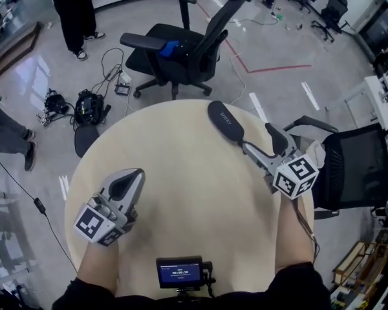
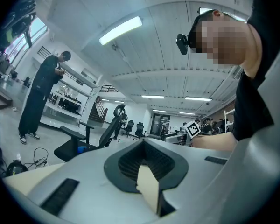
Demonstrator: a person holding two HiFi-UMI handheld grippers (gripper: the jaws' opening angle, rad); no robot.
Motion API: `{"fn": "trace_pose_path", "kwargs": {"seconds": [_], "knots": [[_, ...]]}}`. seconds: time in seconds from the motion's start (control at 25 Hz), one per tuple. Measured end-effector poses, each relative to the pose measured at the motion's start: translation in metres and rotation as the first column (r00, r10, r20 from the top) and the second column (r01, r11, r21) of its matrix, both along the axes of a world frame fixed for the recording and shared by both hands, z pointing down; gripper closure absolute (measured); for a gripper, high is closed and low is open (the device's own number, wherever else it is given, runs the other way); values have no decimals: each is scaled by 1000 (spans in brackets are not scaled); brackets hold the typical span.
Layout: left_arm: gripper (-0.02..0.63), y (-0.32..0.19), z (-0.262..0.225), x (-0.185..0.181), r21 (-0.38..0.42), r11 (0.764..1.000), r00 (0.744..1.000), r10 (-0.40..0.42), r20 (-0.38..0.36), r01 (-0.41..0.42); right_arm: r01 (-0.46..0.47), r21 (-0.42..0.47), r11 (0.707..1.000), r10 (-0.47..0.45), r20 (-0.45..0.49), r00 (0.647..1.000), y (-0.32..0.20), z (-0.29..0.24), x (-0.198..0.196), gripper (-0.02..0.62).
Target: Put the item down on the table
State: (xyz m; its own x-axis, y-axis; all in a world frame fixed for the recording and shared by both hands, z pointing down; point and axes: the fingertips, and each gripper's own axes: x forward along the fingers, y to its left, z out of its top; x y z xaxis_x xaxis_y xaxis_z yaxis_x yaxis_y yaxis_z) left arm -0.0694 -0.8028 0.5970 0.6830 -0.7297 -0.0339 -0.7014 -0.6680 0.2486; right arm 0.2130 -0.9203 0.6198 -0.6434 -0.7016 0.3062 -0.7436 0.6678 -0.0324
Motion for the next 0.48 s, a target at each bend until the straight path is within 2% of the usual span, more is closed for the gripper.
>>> {"fn": "trace_pose_path", "kwargs": {"seconds": [0.2,0.28,0.48], "knots": [[604,48,-53,-16,18,1000,999,-18,37,17,-10,-2,1000,10,113,994,62,-71,17,216],[604,66,-79,-22,29,999,999,-22,40,21,-23,17,1000,21,146,989,87,-102,20,317],[604,114,-138,-39,64,998,999,-26,34,24,-48,52,997,40,153,987,150,-162,20,468]]}}
